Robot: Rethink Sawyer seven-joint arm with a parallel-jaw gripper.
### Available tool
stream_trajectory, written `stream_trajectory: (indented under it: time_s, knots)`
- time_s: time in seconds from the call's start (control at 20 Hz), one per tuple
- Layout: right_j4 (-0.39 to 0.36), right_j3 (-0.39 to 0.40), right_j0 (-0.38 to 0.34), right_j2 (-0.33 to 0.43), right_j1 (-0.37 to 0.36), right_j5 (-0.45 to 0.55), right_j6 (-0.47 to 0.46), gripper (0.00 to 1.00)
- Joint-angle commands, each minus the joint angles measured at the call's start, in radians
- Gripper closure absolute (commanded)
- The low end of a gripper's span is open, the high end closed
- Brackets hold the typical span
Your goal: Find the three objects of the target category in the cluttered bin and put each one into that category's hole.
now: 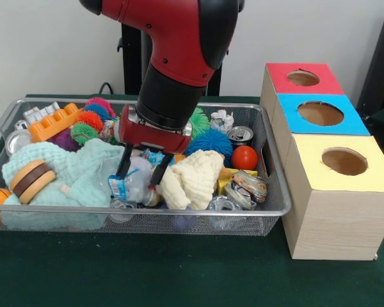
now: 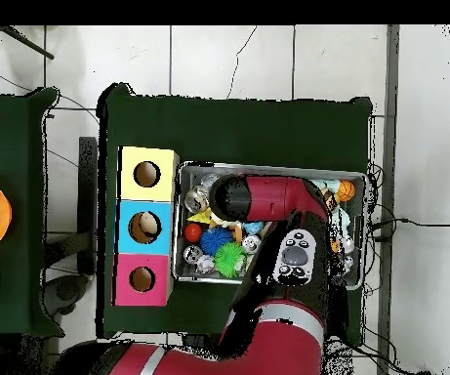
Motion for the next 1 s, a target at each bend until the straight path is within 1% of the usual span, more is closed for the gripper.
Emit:
stream_trajectory:
  time_s: [0.05, 0.15, 0.2, 0.25, 0.4, 0.8, 0.9, 0.95, 1.0]
  knots:
    - [0.019, 0.099, -0.007, 0.019, 0.019, 0.030, 0.190, 1.00]
    - [0.016, 0.095, 0.002, 0.005, 0.024, 0.022, 0.205, 1.00]
    - [0.014, 0.078, 0.033, -0.034, 0.033, 0.062, 0.228, 1.00]
    - [0.023, 0.083, 0.044, -0.049, 0.028, 0.057, 0.254, 1.00]
    - [0.032, 0.082, 0.046, -0.056, 0.021, 0.060, 0.242, 1.00]
    - [0.068, 0.069, 0.102, -0.082, 0.033, 0.088, 0.270, 1.00]
    - [0.080, 0.082, 0.103, -0.076, 0.028, 0.052, 0.276, 1.00]
    - [0.092, 0.092, 0.103, -0.075, 0.026, 0.035, 0.270, 0.00]
    - [0.093, 0.090, 0.104, -0.077, 0.027, 0.036, 0.269, 0.00]
